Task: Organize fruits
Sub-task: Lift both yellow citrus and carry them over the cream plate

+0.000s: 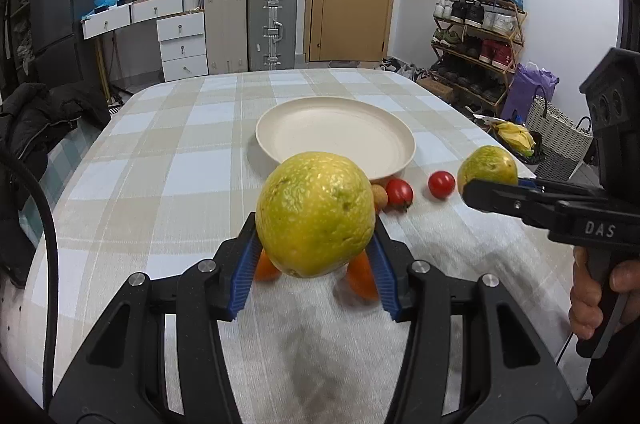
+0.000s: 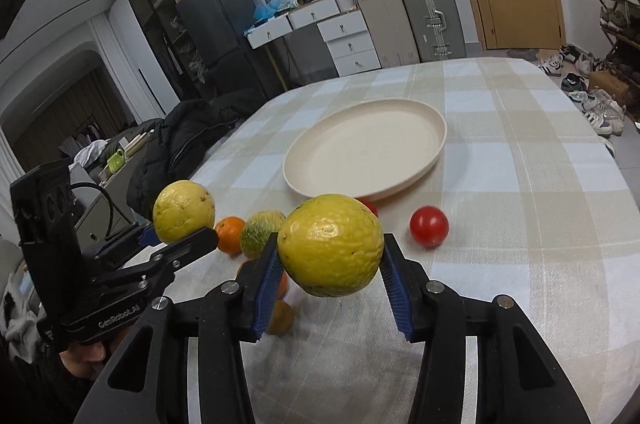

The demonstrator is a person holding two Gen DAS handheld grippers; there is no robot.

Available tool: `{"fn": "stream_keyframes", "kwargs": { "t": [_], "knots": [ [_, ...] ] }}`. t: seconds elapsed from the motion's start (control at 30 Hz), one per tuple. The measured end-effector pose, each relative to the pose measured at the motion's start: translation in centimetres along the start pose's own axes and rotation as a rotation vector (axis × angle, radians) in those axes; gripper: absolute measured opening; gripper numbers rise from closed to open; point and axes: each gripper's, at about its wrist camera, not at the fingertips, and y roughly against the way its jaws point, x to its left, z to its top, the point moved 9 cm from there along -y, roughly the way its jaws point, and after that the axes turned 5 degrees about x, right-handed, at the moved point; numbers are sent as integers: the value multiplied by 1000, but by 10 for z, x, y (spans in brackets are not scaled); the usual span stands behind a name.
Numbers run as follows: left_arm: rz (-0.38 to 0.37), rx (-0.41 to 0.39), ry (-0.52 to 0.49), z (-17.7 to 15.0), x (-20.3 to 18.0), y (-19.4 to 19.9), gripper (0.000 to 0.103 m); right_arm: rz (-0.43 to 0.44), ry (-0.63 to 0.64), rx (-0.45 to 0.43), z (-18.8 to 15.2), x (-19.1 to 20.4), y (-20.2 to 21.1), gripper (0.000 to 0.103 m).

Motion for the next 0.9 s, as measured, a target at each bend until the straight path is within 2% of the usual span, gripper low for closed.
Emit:
{"fn": "stream_keyframes", "kwargs": {
  "t": [0.23, 0.33, 0.57, 0.9],
  "knots": [
    [11, -14, 10, 21, 3, -10, 48, -5, -29, -33, 12, -3, 4, 48],
    [9, -13, 27, 27, 6, -16, 48, 22, -76, -37, 17, -5, 4, 48],
    [10, -3, 35, 35, 6, -29, 48, 1, -99, -67, 33, -8, 6, 49],
    [14, 7, 20, 55, 3, -49, 48, 14, -126, -45, 52, -13, -14, 49]
  ]
}}
